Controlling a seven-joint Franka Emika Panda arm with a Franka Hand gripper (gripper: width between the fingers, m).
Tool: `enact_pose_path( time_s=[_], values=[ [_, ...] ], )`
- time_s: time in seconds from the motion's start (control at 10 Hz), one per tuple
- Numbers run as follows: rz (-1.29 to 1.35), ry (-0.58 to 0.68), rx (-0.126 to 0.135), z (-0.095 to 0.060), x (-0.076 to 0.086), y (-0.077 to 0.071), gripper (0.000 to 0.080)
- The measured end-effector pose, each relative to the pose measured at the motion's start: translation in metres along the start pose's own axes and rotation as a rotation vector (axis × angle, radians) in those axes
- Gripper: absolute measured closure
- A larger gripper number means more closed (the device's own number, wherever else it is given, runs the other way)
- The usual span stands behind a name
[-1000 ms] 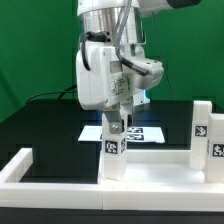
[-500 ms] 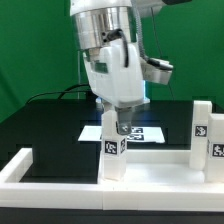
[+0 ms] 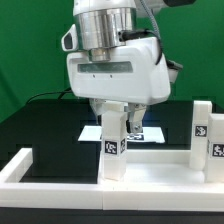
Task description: Assemble desk
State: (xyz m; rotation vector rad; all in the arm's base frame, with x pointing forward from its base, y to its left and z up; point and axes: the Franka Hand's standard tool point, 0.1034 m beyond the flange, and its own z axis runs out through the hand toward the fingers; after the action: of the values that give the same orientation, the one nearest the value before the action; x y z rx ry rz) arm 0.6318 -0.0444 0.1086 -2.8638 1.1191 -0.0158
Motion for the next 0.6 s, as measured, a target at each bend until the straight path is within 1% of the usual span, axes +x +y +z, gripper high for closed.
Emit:
enact_pose_path(
  time_s=[0.1,0.2,0.4,0.5,0.6],
  values=[
    [-0.238,0.024,-0.044,0.0045,0.0029,0.0021,0.0151],
    [-0.29,0.026,-0.047,0.0072,0.0055,0.0052,0.0151],
    [-0.252,0.027,-0.047,0.0067,0.0053,0.0048,0.0165],
    [-0.21,0.028,-0.046,0.0068,0.0052,0.0048,0.034],
    [-0.134,0.03,-0.044,0.0069,0.0051,0.0046,0.034]
  ],
)
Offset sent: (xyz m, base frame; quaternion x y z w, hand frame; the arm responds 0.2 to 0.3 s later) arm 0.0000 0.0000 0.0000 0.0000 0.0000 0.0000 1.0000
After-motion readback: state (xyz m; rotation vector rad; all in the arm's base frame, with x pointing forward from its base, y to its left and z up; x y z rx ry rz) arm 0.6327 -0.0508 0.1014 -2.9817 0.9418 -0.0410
